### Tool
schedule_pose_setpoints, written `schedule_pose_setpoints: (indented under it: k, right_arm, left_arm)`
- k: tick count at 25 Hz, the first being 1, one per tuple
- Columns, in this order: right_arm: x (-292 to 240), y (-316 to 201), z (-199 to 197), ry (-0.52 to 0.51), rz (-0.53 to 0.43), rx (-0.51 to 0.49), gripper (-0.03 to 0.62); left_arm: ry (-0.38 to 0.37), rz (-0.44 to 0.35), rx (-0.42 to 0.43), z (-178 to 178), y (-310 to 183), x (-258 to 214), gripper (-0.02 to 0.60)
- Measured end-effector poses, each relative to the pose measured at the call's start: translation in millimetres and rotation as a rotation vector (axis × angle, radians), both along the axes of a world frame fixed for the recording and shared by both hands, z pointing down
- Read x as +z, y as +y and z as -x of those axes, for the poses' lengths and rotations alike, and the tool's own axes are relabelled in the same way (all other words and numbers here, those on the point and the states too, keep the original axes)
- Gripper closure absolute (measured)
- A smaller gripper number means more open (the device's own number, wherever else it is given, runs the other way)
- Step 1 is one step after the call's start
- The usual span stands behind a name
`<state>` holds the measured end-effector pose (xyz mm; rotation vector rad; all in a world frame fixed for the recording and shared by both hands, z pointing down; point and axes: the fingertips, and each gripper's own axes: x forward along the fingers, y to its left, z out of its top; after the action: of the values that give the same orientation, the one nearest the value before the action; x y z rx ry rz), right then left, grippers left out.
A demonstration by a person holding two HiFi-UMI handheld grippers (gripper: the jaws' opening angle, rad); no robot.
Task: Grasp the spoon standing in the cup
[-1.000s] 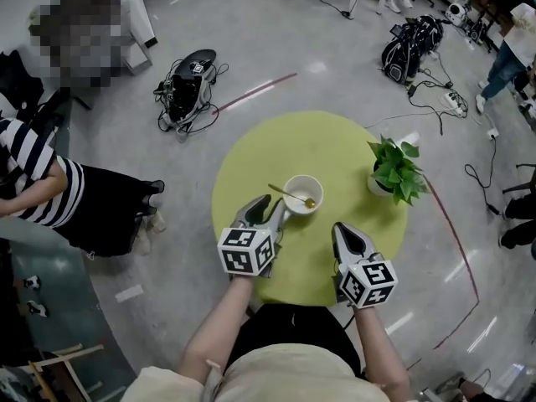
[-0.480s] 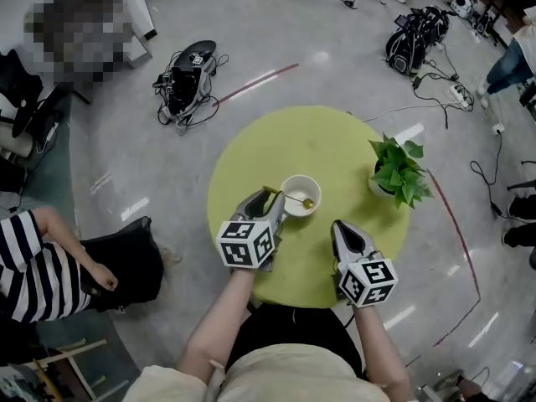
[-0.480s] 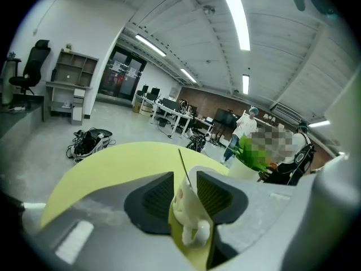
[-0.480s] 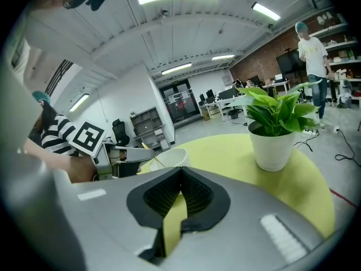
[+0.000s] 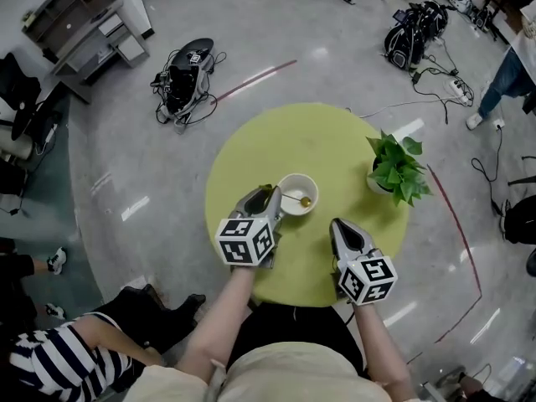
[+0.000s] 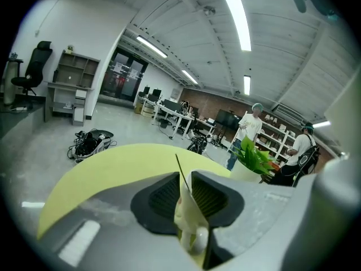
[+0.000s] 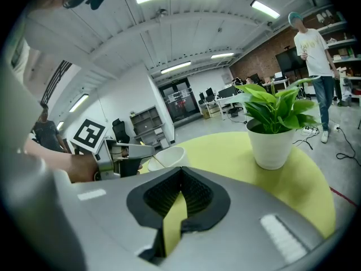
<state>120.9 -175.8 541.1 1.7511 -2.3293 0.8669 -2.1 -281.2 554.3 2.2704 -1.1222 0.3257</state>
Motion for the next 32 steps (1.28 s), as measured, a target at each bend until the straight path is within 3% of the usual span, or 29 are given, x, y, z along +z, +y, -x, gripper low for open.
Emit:
schedule_pose_setpoints:
  k: [4,32]
  right_arm:
    - [-2,0,1,-0.002,-0.001,-0.002,0.592]
    - [-14,9,-2,0.004,-0.031,0.002,0.592]
  left_arm:
    - [0.001,-0.006,-0.007,2,0,-4,0.538]
    - [0.015,-0.073,-0.005,-8,6,-30,0.575]
